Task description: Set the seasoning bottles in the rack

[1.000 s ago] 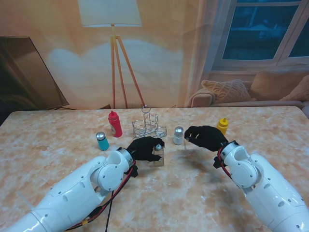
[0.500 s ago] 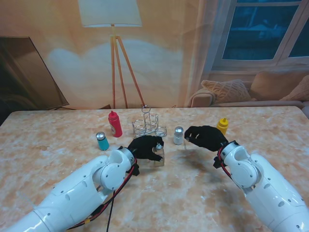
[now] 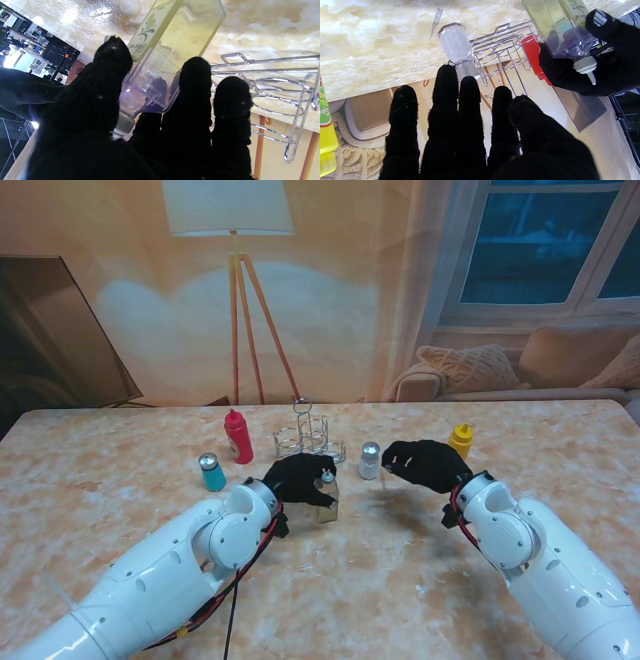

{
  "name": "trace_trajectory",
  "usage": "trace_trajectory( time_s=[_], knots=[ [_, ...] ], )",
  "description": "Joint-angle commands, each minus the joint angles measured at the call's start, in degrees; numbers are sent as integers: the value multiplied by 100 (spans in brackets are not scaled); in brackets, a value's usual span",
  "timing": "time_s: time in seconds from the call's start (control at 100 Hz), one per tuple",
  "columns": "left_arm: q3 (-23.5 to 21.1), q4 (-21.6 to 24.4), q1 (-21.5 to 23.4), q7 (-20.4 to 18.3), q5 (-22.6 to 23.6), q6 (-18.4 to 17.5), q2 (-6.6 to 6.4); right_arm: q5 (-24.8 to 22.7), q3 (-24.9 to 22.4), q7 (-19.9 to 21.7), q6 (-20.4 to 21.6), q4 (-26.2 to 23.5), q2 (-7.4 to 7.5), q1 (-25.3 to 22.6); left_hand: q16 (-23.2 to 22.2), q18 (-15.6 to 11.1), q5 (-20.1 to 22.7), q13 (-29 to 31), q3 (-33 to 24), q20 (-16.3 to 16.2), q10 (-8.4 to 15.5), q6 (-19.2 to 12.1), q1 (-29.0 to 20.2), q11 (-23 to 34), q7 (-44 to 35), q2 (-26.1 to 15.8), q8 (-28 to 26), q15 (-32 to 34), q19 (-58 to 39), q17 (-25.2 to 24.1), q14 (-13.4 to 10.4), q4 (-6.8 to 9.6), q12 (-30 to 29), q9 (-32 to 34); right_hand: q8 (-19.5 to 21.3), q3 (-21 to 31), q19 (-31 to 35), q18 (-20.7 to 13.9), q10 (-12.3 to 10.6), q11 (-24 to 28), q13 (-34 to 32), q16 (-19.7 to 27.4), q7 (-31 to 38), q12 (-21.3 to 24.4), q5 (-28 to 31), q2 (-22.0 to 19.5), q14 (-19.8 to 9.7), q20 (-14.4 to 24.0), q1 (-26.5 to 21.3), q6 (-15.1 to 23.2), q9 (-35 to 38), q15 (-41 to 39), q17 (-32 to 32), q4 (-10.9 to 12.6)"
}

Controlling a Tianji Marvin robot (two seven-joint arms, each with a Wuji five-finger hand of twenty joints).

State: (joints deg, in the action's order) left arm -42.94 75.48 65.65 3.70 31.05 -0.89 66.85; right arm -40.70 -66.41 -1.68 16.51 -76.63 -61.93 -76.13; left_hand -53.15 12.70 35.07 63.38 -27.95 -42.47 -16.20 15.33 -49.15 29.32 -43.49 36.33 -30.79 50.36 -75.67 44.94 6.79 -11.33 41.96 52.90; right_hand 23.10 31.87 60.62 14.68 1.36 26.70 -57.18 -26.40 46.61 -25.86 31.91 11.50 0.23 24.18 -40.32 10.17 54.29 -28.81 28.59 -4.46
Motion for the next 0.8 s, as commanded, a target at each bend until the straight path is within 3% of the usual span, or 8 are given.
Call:
trace_trajectory(
  time_s=[0.0, 0.38, 0.79],
  knots=[
    [-39, 89, -87, -58, 1, 31, 26, -24, 31, 84, -3, -5, -17, -23, 52, -114, 502, 208, -777, 93, 175, -697, -781, 838, -1205, -416, -240, 19, -69, 89, -202, 63, 252, 507, -3, -60, 43, 91, -141, 62, -96, -136, 71, -156, 26, 127, -80, 88, -140, 148, 139, -51, -72, -94],
    [23, -23, -354, 399, 51, 488, 203, -22, 45, 87, -14, 5, -18, -9, -111, -71, 206, -126, -649, -18, 227, -733, -908, 829, -1369, -595, -318, 22, -26, -325, -102, 145, 420, 245, -3, -59, 36, 92, -133, 58, -95, -134, 73, -154, 27, 127, -83, 85, -141, 140, 135, -48, -82, -94],
    [217, -381, -709, 698, 86, 681, 353, -24, 40, 83, -22, 1, -18, -13, -148, -115, 41, -220, -618, -39, 257, -732, -909, 881, -1544, -663, -316, 99, -40, -401, -138, 200, 492, 153, -2, -57, 51, 93, -136, 60, -96, -135, 73, -155, 25, 127, -78, 87, -141, 144, 142, -51, -58, -95]
  ],
)
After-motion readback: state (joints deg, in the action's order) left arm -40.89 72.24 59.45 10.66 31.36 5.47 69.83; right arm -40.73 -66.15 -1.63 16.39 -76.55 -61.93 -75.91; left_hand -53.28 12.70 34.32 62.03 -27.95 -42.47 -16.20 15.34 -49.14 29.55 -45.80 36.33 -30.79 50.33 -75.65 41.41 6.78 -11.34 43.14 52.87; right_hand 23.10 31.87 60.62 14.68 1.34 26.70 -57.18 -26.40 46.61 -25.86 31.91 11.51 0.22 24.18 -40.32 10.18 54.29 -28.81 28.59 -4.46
